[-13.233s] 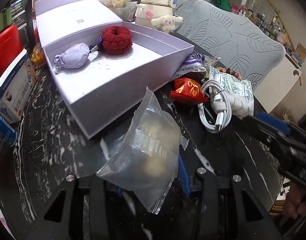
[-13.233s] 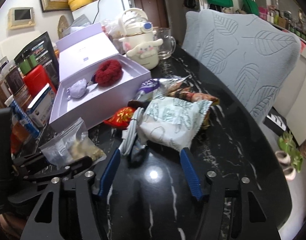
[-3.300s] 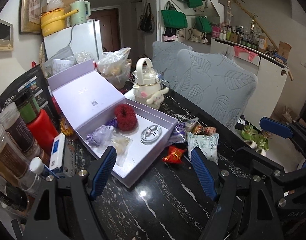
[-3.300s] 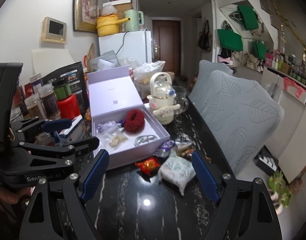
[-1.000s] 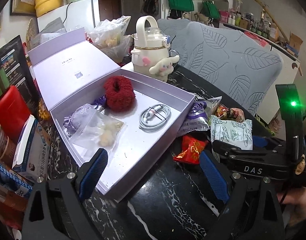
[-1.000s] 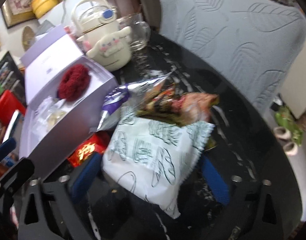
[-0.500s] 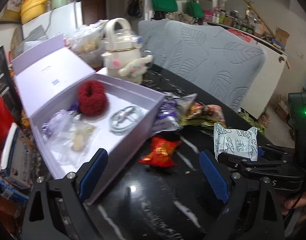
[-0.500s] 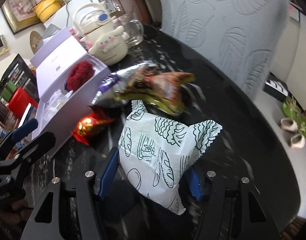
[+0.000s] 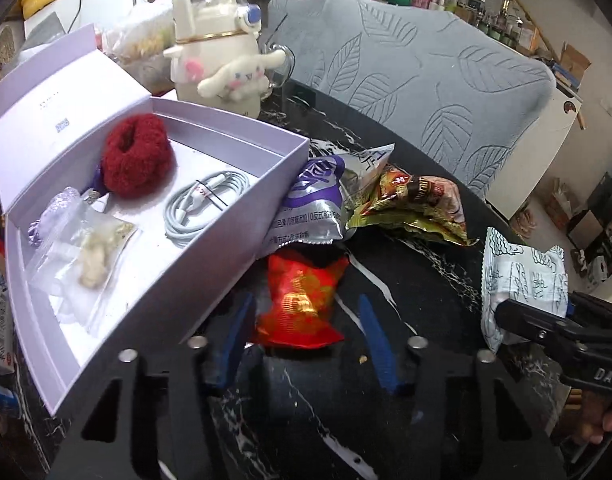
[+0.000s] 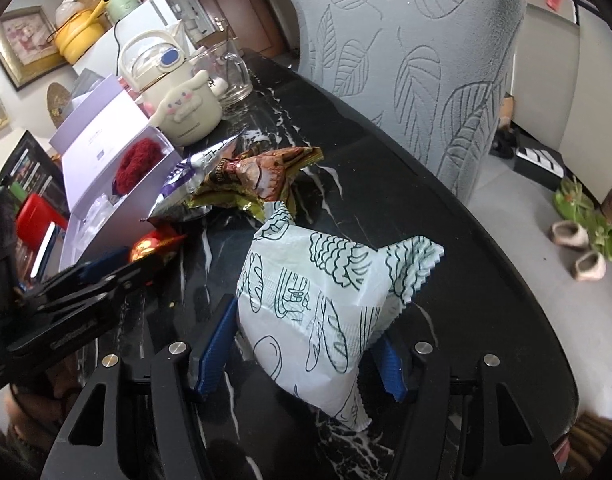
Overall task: Organize soft objects
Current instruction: 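Grasp the white snack bag with the right gripper while the left grasps the red packet, then lift the snack bag and red packet with both grippers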
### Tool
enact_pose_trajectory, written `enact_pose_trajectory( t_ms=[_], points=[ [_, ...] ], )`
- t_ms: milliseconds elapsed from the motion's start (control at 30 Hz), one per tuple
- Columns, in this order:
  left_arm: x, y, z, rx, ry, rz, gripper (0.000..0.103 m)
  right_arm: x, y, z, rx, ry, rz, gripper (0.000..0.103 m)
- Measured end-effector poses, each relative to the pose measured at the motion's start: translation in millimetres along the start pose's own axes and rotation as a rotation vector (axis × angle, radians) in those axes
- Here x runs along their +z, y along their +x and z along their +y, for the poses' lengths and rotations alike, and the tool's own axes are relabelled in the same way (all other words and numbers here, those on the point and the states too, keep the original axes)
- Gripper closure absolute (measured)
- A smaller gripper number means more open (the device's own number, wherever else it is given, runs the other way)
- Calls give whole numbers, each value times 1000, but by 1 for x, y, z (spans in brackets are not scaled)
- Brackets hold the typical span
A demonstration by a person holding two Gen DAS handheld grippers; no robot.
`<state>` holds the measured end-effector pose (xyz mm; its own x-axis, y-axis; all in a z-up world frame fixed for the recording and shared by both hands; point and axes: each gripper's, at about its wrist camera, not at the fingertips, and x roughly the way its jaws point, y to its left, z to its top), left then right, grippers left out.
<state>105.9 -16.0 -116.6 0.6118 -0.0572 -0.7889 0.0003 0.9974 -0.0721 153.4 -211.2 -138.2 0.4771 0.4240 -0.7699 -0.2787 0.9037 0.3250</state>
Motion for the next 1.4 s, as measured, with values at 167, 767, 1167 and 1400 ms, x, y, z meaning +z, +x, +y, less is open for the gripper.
enact_pose_trajectory(
  t_ms=[167,767,1167,1400],
  points=[
    [3,18,2,-17,-7,48,59,-1,0,-1,6,1,-3,40],
    [-31,-7,-13,-65,2,81,62,-31,-14,12,70,-59,26,41],
    [-70,-38,-32,-89,37,126,62,-71,-40,13,97,-90,50,38],
    [-79,-43,-34,-56,61,103,62,-70,-36,21,-12,-80,0,24]
  ],
)
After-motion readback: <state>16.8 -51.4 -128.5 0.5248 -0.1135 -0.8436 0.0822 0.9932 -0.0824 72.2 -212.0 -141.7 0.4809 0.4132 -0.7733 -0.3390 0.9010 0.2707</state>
